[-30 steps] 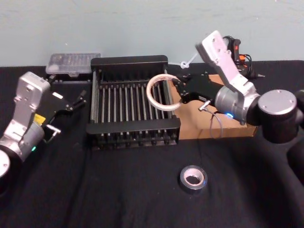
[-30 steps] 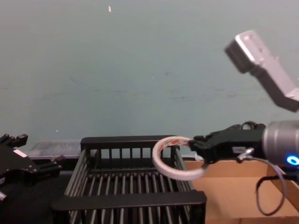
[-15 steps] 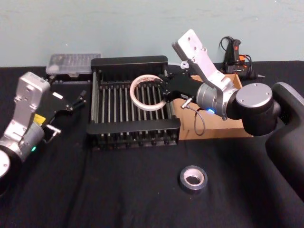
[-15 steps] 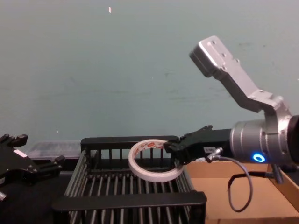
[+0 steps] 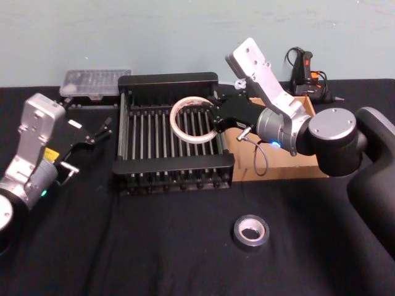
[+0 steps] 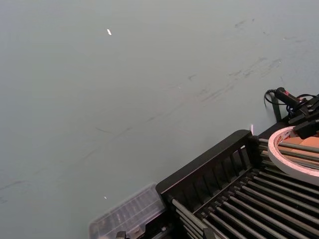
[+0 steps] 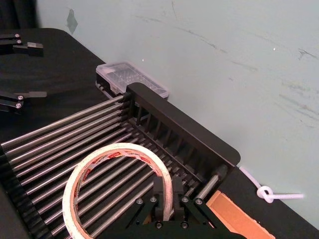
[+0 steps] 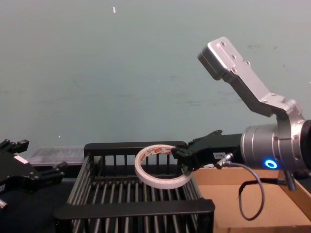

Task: Pick up the white tape and place it into the black box , Pick up the silver tape and place it into the brown box.

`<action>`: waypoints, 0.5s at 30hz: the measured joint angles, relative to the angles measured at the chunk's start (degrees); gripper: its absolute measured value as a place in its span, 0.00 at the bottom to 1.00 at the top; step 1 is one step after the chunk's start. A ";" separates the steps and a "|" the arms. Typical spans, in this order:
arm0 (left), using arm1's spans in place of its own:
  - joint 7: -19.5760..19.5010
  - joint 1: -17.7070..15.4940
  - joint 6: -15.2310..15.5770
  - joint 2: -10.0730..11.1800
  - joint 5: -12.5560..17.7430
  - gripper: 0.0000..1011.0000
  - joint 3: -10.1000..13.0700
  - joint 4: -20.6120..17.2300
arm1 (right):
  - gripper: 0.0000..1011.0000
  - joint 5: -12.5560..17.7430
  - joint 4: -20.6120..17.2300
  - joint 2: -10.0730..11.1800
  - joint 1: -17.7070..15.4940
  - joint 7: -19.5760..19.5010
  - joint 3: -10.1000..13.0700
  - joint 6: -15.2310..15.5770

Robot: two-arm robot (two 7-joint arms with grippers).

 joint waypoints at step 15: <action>0.00 0.00 0.00 0.00 0.00 0.99 0.00 0.00 | 0.51 0.11 -0.15 0.08 -0.10 -0.02 0.10 0.07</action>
